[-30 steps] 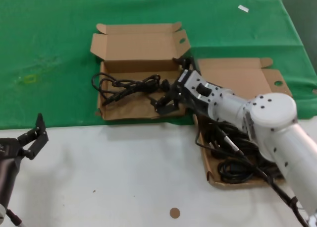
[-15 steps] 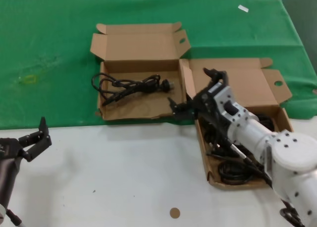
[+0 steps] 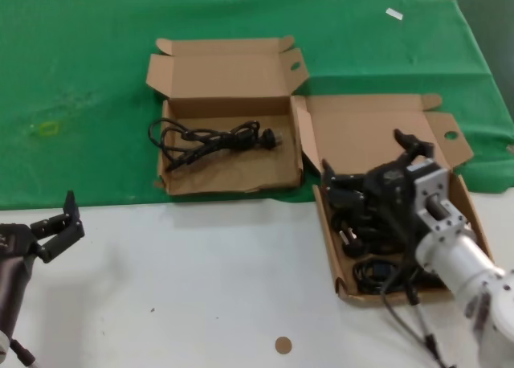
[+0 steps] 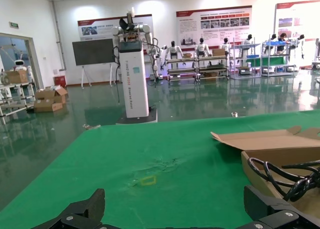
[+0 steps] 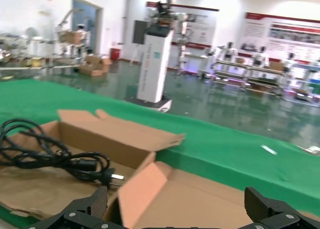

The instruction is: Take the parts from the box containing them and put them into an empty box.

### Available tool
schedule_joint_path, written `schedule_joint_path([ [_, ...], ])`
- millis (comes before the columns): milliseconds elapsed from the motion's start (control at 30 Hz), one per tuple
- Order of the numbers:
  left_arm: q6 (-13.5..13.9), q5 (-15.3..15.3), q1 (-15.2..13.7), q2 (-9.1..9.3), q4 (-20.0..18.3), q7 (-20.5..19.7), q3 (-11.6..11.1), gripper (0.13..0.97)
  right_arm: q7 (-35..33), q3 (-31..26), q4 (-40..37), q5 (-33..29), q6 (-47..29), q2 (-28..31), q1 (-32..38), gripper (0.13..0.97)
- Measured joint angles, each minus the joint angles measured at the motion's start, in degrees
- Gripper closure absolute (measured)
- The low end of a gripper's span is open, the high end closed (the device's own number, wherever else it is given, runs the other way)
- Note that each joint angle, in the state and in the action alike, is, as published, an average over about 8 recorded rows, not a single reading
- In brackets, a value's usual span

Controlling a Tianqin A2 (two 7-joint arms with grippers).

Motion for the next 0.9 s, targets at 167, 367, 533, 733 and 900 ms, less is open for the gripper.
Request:
schedule_joint_path([
  [167,0.00,0.00,0.00,0.00,0.00,0.00,0.00,0.132,2.59,1.83,5.86,1.57,3.17,0.96,-5.48,0.129],
  [367,0.00,0.00,0.00,0.00,0.00,0.00,0.00,0.132,4.57,3.21,10.28,2.76,5.59,1.68,-9.61,0.129],
  [533,0.00,0.00,0.00,0.00,0.00,0.00,0.00,0.132,4.78,3.36,10.75,2.88,5.85,1.76,-10.05,0.129],
  [733,0.00,0.00,0.00,0.00,0.00,0.00,0.00,0.132,4.79,3.37,10.77,2.89,5.86,1.76,-10.07,0.129],
  [900,0.00,0.00,0.00,0.00,0.00,0.01,0.00,0.132,4.79,3.37,10.77,2.89,5.86,1.76,-10.07,0.129],
])
